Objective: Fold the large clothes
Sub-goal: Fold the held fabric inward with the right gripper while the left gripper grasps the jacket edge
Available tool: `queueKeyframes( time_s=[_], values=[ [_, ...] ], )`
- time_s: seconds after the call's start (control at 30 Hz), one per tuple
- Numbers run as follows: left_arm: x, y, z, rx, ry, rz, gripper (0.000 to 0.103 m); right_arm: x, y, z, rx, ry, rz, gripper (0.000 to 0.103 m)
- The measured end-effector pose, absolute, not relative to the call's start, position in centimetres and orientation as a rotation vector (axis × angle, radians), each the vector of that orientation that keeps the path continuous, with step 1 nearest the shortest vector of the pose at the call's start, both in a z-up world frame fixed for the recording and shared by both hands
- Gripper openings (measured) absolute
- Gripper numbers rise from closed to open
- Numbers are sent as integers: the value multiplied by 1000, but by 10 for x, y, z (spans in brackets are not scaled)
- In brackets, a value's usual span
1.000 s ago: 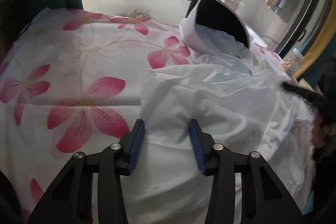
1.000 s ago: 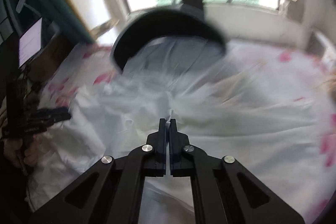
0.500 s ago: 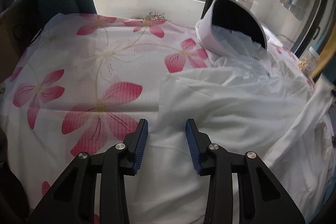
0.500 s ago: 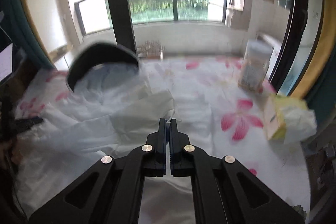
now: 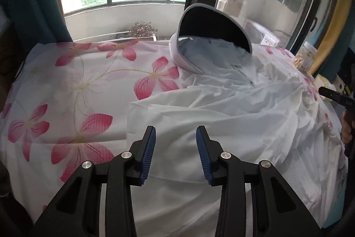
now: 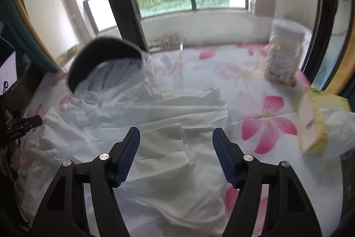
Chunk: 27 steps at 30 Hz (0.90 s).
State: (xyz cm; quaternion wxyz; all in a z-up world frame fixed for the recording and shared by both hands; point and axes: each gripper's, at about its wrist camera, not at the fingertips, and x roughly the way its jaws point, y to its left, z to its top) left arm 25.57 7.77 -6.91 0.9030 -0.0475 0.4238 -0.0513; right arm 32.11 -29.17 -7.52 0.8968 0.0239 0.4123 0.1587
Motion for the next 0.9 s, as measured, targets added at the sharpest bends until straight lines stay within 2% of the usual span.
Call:
queueKeyframes(
  time_s=[0.1,0.13,0.2,0.27,0.33,0.43,0.63,0.67,0.7,0.77,0.9],
  values=[
    [259,82,-76,-121,893,-95,40,337,-282,-86,-8,881,341,65],
    [260,84,-78,-125,896,-90,40,343,-279,-90,-28,895,350,58],
    [262,86,-80,-131,903,-84,40,353,-275,-98,-53,939,364,53],
    [265,88,-84,-133,918,-83,40,359,-269,-105,-89,962,370,14],
    [266,90,-88,-137,931,-81,40,361,-262,-107,-135,967,379,2],
    [268,94,-94,-147,942,-74,40,357,-254,-90,-177,899,376,1],
    [272,102,-95,-147,933,-50,40,338,-260,-18,-144,608,387,1],
    [273,103,-96,-140,932,-47,32,333,-262,-8,-148,555,389,1],
    [275,103,-98,-132,939,-36,18,329,-263,-3,-159,529,385,1],
    [275,106,-98,-132,940,-16,9,320,-268,-6,-170,529,392,1],
    [272,110,-97,-151,938,1,8,305,-286,-51,-186,674,368,2]
  ],
)
